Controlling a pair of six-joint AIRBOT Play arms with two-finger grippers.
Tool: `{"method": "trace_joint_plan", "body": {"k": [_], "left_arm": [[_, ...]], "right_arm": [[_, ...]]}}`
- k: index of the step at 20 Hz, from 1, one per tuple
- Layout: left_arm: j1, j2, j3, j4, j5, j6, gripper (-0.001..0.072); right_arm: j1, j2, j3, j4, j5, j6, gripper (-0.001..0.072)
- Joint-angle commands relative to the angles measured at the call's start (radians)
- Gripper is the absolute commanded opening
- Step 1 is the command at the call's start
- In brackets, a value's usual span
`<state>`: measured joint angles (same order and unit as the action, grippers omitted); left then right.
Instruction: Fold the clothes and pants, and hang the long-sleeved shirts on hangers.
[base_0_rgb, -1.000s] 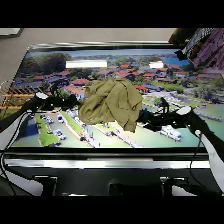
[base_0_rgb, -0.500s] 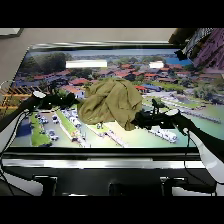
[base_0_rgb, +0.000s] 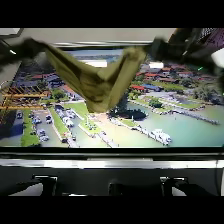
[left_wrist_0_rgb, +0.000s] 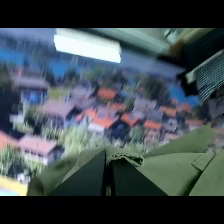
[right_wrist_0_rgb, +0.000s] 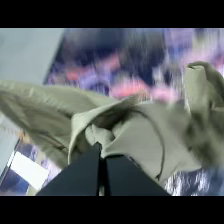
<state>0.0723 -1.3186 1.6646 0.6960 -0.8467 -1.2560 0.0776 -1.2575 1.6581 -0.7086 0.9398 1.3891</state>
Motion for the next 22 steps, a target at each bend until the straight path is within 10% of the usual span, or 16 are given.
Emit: {"method": "trace_joint_plan", "body": {"k": [1, 4, 10, 15, 22], "left_arm": [[0.002, 0.186, 0.193, 0.054, 0.002, 0.0, 0.0023], [0.002, 0.371, 0.216, 0.111, -0.005, -0.014, 0.0023], [0.002, 0.613, 0.215, 0.504, -0.122, -0.36, 0.0024], [0.002, 0.542, 0.215, 0.509, -0.129, -0.367, 0.0024], [-0.005, 0.003, 0.215, 0.402, -0.014, -0.22, 0.0023]], "right_arm": [[0.001, 0.111, 0.326, -0.199, 0.042, 0.104, 0.0032], [0.001, 0.263, 0.392, -0.246, 0.093, 0.127, 0.0032], [0.001, 0.477, 0.392, -0.336, 0.15, 0.254, 0.0033], [0.001, 0.381, 0.392, -0.362, 0.159, 0.298, 0.0033], [0.001, -0.067, 0.392, -0.465, 0.21, 0.301, 0.0033]]}}
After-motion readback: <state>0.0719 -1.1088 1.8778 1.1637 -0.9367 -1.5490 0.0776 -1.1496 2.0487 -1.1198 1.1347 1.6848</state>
